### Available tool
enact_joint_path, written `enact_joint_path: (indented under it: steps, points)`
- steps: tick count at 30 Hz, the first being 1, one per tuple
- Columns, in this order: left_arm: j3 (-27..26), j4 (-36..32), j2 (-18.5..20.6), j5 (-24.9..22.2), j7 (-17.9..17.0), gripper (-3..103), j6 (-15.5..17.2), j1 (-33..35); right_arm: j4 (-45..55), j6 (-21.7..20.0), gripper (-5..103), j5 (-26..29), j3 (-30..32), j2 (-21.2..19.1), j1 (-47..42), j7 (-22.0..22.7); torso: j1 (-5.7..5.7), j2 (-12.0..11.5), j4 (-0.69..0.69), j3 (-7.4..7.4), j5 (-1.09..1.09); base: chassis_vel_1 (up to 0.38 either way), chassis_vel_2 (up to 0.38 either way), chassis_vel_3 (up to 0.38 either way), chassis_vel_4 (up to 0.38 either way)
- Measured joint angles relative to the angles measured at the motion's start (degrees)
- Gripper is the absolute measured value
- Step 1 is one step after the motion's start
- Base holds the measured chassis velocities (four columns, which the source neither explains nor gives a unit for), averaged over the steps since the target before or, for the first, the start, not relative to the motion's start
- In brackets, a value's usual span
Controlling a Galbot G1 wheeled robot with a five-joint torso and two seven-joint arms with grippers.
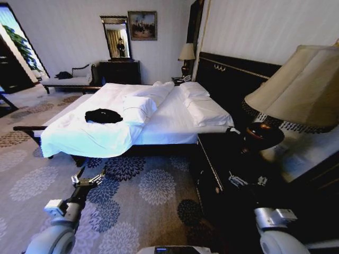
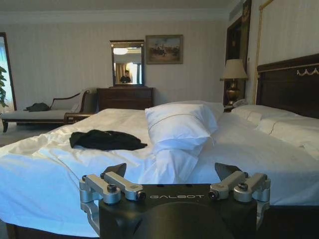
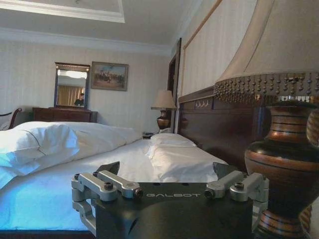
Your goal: Fold the clothes on the bed.
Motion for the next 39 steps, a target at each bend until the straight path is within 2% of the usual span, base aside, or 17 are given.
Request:
enact_joint_path:
  steps: [39]
  points:
    - [2.0,0.27,0.07,2.73,0.34,99,-0.71,0.93,0.78,-2.36,100,0.93,-0.02,0.05,-0.03,1.95,0.01,0.0,0.0,0.01,0.0,-0.093,0.091,0.097,-0.098]
